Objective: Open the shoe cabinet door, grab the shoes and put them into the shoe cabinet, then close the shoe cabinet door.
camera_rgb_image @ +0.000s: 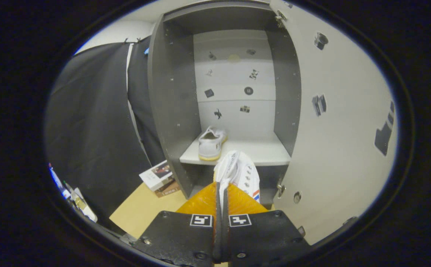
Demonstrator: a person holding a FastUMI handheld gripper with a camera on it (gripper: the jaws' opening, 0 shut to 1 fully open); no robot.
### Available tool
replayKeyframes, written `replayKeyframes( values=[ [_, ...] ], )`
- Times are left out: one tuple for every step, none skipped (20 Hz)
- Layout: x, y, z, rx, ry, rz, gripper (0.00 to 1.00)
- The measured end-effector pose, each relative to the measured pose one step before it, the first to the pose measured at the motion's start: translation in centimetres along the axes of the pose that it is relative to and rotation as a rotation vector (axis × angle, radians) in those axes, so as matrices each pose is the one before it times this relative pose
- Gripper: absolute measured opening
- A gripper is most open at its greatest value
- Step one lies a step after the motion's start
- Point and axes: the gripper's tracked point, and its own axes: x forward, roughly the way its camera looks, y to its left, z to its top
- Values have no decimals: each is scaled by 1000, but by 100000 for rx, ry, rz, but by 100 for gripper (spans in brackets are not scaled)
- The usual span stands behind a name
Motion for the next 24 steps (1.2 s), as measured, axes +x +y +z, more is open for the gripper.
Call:
replayKeyframes(
  values=[
    [948, -278, 1176, 229, -1238, -1069, 3],
    [1046, -293, 1209, 1510, -1261, -1070, 4],
    [1244, 41, 1362, 368, -2114, -870, 3],
    [1088, -366, 1068, -773, -1596, -1306, 3],
    [1244, -379, 938, -463, -1594, -1081, 3],
    [1304, -221, 854, -786, -1323, -973, 3],
    [1380, -353, 644, -1427, -1132, -1209, 3],
    [1516, -349, 593, -1683, -732, -705, 3],
    [1391, -370, 534, -2049, -830, -1285, 3],
    [1406, -311, 422, -2079, -226, -370, 3],
    [1477, -149, 164, -2918, 546, -607, 3],
    [1212, -667, 227, -374, 163, -1791, 3],
    [1446, -57, 43, 676, 719, 154, 3],
    [1347, -487, -41, -1025, 795, -1558, 3],
    [1180, -461, -163, -1081, 825, -981, 3],
    [1133, -247, -114, -841, 317, -1129, 3],
    [1230, -426, -292, -2161, 580, -1306, 3],
    [1134, -134, -496, -1392, 1470, -291, 3],
    [889, -150, -584, -375, 1556, -716, 4],
    [980, -56, -497, 236, 1123, 164, 3],
    [858, 116, -514, 165, 1405, 826, 3],
    [578, -7, -612, 630, 1710, 378, 3],
    [289, 369, -557, 1121, 1194, 1797, 3],
    [-62, 369, -47, 414, -109, 1239, 4]
  ],
)
